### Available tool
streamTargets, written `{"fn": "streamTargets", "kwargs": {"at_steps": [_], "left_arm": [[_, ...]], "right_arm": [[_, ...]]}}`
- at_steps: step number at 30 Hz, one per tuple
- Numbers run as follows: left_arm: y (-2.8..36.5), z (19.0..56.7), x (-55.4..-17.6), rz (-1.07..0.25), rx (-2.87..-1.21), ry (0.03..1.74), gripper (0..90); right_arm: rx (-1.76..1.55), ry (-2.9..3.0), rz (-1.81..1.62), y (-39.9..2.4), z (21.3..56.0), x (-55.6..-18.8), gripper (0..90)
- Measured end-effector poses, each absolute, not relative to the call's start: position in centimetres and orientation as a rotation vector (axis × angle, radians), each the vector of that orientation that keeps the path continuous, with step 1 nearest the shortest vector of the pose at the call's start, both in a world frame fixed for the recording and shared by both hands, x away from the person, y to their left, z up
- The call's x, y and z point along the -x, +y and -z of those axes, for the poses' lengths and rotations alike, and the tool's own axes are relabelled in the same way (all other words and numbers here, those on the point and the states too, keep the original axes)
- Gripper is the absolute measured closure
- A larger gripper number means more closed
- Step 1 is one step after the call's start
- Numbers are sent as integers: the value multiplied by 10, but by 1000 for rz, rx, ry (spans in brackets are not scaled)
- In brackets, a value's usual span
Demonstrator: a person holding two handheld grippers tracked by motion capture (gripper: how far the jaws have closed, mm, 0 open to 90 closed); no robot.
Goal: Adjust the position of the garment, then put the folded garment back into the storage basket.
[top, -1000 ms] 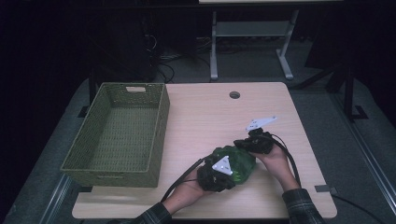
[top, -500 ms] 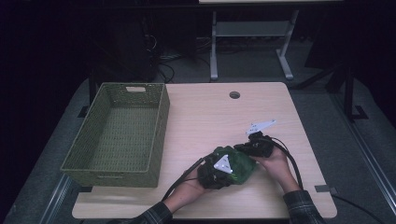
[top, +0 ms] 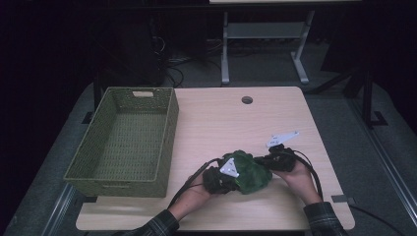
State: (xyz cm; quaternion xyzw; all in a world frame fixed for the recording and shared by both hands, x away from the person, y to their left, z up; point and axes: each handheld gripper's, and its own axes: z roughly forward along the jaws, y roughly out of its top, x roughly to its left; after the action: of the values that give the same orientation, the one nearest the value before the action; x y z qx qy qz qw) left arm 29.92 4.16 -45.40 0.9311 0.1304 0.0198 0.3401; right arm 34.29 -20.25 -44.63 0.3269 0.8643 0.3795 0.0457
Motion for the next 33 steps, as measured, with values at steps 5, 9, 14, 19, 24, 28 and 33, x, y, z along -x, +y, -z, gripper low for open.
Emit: {"fn": "streamTargets", "kwargs": {"at_steps": [5, 9, 14, 19, 24, 28, 33], "left_arm": [[51, 454, -308, -84, -2417, 395, 893], [58, 453, -316, -114, -2431, 411, 892], [63, 453, -320, -120, -2403, 461, 875], [71, 447, -320, -119, -2409, 438, 780], [80, 438, -318, -108, -2386, 439, 564], [83, 432, -317, -88, -2377, 428, 406], [81, 424, -318, -104, -2384, 385, 267]], "right_arm": [[-998, 2633, -1156, -209, 446, -332, 899], [-992, 2638, -1146, -210, 445, -323, 898], [-981, 2628, -1149, -211, 444, -312, 866], [-1017, 2532, -1185, -227, 439, -306, 744], [-1084, 2431, -1188, -248, 440, -298, 529], [-1138, 2382, -1146, -264, 448, -293, 357], [-1209, 2327, -1073, -278, 459, -287, 149]]}}
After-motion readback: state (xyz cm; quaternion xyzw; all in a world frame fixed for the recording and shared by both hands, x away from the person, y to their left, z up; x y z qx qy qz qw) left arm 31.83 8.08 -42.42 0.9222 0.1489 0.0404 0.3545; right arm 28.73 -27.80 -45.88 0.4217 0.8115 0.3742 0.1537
